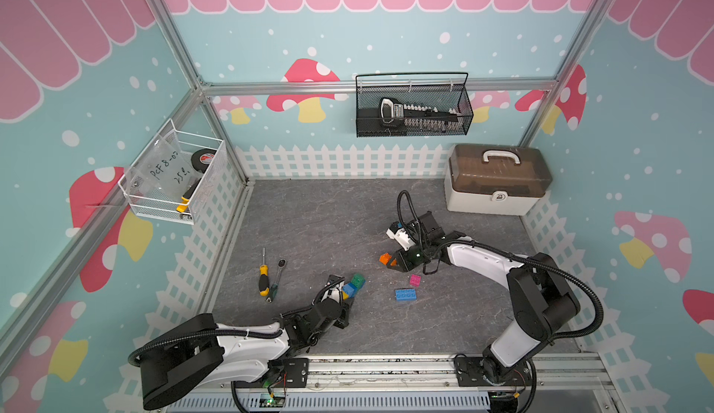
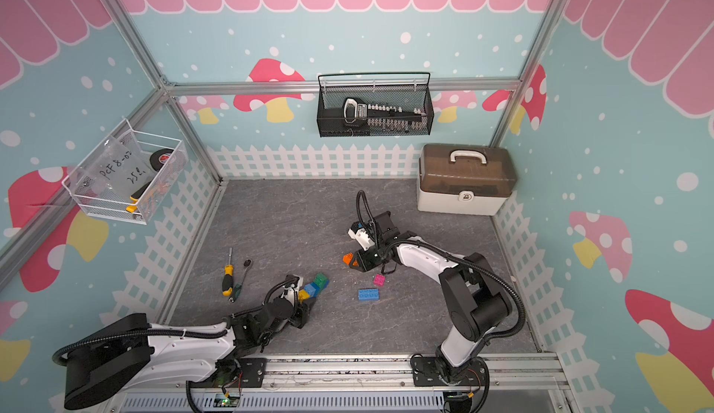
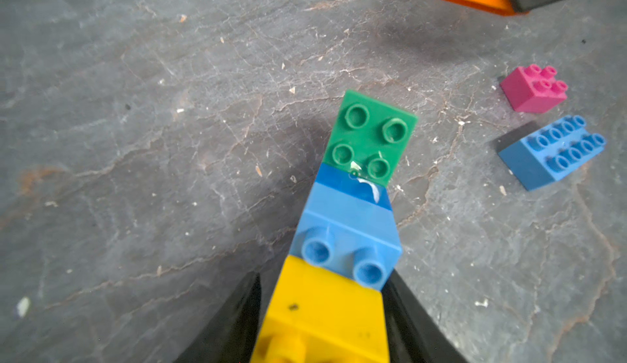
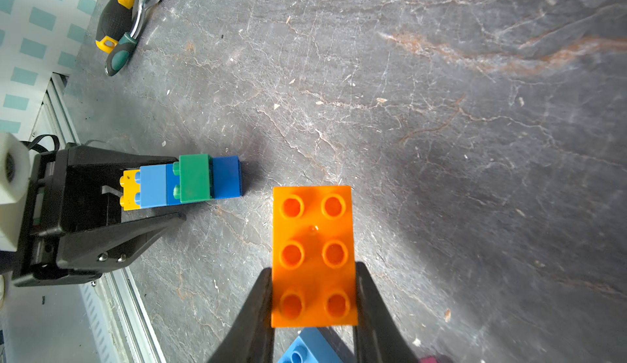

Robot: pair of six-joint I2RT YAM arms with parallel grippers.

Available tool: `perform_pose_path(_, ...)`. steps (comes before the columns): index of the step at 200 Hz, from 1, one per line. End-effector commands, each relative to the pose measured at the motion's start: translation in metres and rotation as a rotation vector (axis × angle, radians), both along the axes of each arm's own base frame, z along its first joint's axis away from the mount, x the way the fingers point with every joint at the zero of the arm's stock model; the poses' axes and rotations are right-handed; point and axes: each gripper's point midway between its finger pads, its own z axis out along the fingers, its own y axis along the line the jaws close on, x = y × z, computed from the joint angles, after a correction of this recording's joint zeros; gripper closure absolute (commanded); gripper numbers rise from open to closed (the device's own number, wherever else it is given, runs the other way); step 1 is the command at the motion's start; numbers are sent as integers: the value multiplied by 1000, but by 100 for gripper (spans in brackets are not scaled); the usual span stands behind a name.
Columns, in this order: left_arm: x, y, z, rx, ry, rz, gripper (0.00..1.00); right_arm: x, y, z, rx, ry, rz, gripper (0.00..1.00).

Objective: Assemble a heart with lego
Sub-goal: Pick up the lego brick from the center of the board.

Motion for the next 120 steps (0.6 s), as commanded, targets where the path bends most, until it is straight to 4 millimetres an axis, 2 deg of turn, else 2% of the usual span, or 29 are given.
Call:
perform_pose_path(1,2,-1,6,-25,-13,16,58,2,-3,17,23,-40,12,73)
perform_pose_path(17,1,-5,9,-18,-5,-1,68,3,-8,19,23,-43,3,73)
perform_pose_path(32,1,-14,22,-17,-2,-38,77,5,-16,19,-3,-48,-5,73)
perform_pose_path(63,5,-37,75,68,-9,-149,90,9,-47,9,-148,-78,-55,73)
perform_pose_path(86,5,-60,99,167,52,-299,91,13,-74,0,-226,-77,-118,73)
perform_pose_path(104,9,-78,100,269,120,-407,90,17,-96,-8,-278,-67,-176,73)
perform_pose_path(120,18,-85,90,408,180,-475,90,20,-115,-16,-315,-49,-229,73)
